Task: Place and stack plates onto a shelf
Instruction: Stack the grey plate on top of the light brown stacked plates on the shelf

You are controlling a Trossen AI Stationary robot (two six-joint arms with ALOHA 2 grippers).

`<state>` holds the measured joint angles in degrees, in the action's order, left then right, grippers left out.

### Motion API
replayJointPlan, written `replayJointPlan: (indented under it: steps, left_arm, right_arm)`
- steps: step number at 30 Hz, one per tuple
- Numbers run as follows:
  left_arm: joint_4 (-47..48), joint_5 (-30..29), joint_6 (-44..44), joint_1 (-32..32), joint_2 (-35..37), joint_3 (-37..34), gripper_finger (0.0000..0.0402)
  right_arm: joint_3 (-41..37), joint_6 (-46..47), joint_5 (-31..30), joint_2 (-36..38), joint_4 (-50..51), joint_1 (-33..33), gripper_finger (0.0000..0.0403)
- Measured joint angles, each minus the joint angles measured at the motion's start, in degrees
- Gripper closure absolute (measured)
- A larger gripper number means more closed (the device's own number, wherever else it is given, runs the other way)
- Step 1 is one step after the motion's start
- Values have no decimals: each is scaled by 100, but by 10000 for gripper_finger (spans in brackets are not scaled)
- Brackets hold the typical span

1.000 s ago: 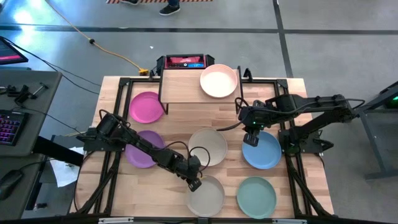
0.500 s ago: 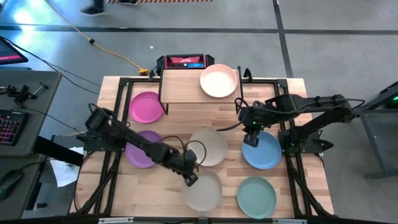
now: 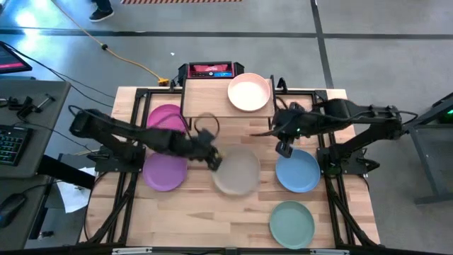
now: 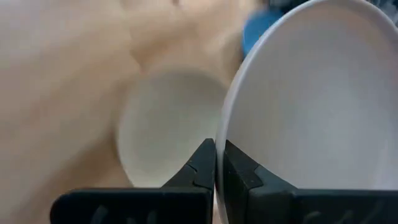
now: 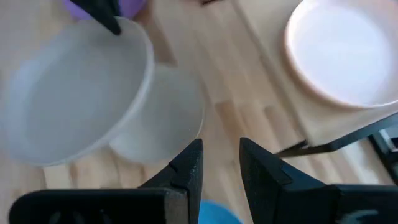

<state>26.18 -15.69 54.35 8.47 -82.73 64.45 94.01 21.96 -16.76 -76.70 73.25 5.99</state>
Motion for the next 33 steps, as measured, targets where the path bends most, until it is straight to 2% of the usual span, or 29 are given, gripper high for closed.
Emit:
replayJointPlan:
  steps: [7, 18, 25, 30, 33]
  left_arm:
    - [-242, -172, -861, -1040, 440, 5, 401]
    - [-841, -150, -2274, -2433, 478, 2, 401]
    - [-1227, -148, -3118, -2973, 480, 2, 402]
    - [-1520, -151, -3670, -3223, 480, 2, 402]
    - [-1697, -161, -3956, -3316, 480, 2, 402]
  right_arm:
    - [217, -200, -554, -3, -442, -451, 318]
    - [233, -1315, -637, -46, -1502, -1454, 305]
    - [231, -1489, -638, -317, -2187, -1994, 271]
    - [231, -2023, -581, -695, -2633, -2184, 268]
    - [226, -2092, -795, -919, -2826, -2226, 271]
